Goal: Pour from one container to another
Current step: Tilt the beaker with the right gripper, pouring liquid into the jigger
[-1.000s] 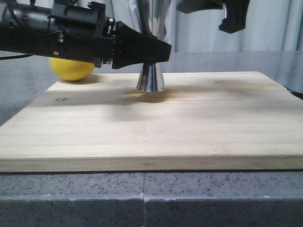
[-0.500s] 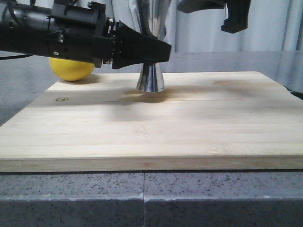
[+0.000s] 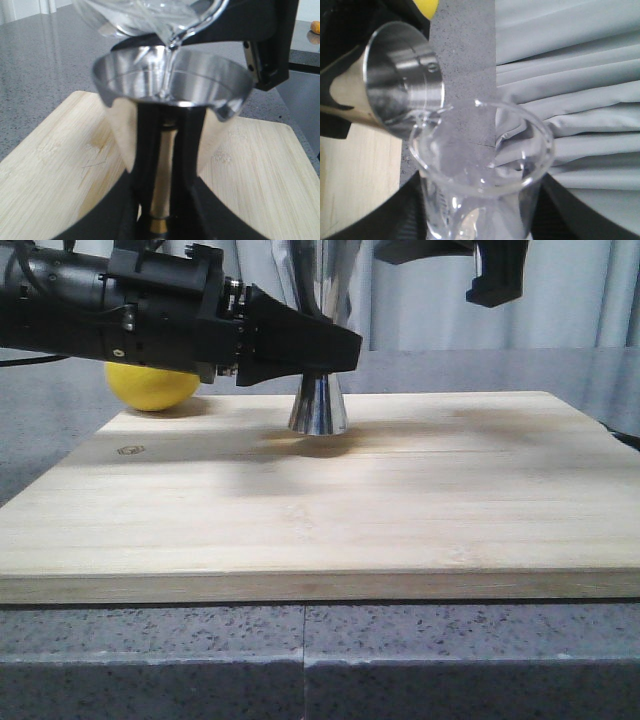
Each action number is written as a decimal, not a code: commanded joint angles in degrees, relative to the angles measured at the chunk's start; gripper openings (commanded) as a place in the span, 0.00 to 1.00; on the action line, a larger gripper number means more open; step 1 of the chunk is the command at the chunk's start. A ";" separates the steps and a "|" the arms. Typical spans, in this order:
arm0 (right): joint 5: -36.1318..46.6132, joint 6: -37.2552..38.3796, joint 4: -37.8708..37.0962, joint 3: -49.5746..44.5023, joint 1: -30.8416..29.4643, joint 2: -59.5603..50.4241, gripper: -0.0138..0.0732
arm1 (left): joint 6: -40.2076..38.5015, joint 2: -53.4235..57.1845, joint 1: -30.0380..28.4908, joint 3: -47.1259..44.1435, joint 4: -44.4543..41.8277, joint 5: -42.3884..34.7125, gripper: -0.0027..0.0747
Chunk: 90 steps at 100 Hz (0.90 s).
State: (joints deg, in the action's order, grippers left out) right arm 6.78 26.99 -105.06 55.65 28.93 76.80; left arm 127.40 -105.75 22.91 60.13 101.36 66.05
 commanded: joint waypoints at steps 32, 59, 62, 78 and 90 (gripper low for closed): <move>-1.90 -0.37 -1.51 2.11 0.09 -1.89 0.47 | -0.47 2.38 0.51 1.58 3.92 6.61 0.11; -1.90 -0.95 -1.51 2.15 0.09 -1.89 0.47 | -0.47 2.38 0.51 1.58 3.74 6.61 0.11; -1.90 -0.95 -1.51 2.15 0.09 -1.89 0.47 | -0.47 2.38 0.51 1.58 3.79 6.61 0.11; -1.90 -1.05 -1.51 2.15 0.09 -1.89 0.47 | -0.47 2.38 0.51 1.58 3.79 6.61 0.11; -1.90 -2.30 -1.51 2.15 0.09 -1.89 0.47 | -0.47 2.38 0.51 1.58 3.79 6.61 0.11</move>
State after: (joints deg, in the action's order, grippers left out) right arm 6.78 26.01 -105.06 55.65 28.93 76.80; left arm 127.40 -105.75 22.91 60.13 101.36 66.05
